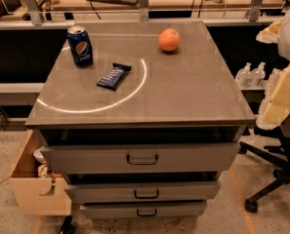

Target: Pick orange

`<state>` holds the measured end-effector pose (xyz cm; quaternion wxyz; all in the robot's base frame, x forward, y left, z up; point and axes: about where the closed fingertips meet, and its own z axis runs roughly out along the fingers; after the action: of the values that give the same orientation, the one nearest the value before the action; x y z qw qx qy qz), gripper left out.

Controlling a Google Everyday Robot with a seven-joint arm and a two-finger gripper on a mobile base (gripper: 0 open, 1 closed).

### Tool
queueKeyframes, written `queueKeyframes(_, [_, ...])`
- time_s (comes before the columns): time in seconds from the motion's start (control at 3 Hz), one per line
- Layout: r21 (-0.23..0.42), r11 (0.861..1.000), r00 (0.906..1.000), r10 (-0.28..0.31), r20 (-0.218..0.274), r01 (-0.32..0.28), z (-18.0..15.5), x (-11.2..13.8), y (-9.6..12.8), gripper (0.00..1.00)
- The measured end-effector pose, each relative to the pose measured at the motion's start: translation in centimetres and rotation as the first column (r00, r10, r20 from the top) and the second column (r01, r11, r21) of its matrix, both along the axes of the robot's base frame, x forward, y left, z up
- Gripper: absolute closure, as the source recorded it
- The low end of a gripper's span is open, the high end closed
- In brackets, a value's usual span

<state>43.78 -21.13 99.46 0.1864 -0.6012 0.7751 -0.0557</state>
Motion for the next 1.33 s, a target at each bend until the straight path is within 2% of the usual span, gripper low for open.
queueKeyframes(0.33, [0.0,1.0,1.0,0.0,0.0,0.0,0.0,0.0,0.0,0.0])
queueKeyframes(0.67, [0.017,1.0,0.9984,-0.021,0.053,0.02,0.4,1.5,0.4,0.0])
queueKeyframes(1.0, [0.118,0.989,0.9878,-0.102,0.118,0.088,-0.3,5.1,0.4,0.0])
queueKeyframes(1.33, [0.31,0.941,0.9663,-0.198,0.165,0.139,-1.8,9.9,0.4,0.0])
